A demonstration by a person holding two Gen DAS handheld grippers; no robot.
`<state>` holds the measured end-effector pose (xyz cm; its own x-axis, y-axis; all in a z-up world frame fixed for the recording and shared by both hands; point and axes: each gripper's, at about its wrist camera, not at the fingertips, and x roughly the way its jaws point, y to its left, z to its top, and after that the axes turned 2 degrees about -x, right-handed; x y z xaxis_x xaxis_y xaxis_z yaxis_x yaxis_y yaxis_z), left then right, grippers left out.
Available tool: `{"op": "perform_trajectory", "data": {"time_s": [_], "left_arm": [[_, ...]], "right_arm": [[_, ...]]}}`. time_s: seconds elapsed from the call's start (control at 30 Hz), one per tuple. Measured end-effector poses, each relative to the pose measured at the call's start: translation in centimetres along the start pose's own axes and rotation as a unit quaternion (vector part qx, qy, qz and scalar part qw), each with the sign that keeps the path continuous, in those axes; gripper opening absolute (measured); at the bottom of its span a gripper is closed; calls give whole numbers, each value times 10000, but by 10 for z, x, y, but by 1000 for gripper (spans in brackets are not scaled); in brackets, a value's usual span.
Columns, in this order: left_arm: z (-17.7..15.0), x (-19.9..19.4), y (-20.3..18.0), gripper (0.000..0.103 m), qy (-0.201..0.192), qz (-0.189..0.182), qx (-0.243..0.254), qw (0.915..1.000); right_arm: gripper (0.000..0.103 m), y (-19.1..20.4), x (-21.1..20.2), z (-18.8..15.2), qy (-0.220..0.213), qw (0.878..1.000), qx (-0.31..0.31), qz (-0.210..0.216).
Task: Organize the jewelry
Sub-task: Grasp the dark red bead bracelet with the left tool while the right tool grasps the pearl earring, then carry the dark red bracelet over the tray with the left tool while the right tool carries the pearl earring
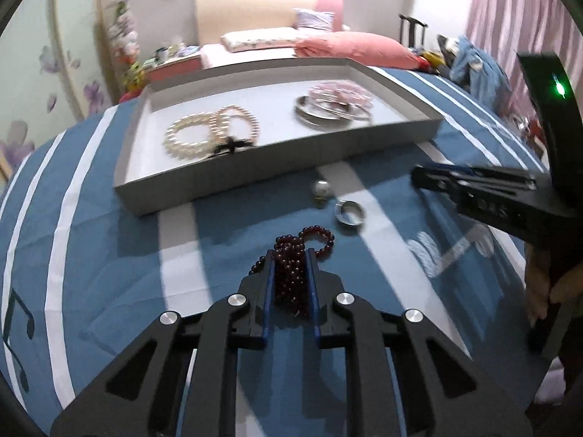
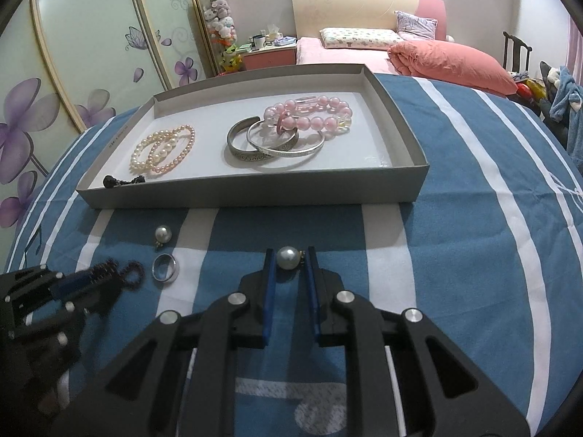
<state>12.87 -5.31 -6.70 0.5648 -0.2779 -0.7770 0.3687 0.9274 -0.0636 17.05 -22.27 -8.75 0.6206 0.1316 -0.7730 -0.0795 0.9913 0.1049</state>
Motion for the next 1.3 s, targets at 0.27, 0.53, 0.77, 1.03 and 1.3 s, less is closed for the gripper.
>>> {"op": "perform_trajectory", "data": {"time_s": [0.27, 0.53, 0.77, 1.03, 1.3], "left_arm": [[-7, -8, 19, 15, -7, 114, -258, 9996], [-9, -22, 25, 14, -221, 55, -448, 9987], [-8, -43, 26, 14, -698, -3, -578, 9959], [-4, -58, 19, 14, -1052, 45, -611, 9926], [-2, -80, 12, 14, -1529, 304, -627, 9858]], "right_arm": [[16, 3, -2, -4, 6, 10000, -77, 21], [16, 4, -13, -9, -104, 9998, -31, 137], [16, 7, -37, -9, -528, 9983, -35, 250], [16, 22, -70, -7, -1150, 9926, -190, 356], [16, 41, -106, -8, -1902, 9802, -441, 335]]}}
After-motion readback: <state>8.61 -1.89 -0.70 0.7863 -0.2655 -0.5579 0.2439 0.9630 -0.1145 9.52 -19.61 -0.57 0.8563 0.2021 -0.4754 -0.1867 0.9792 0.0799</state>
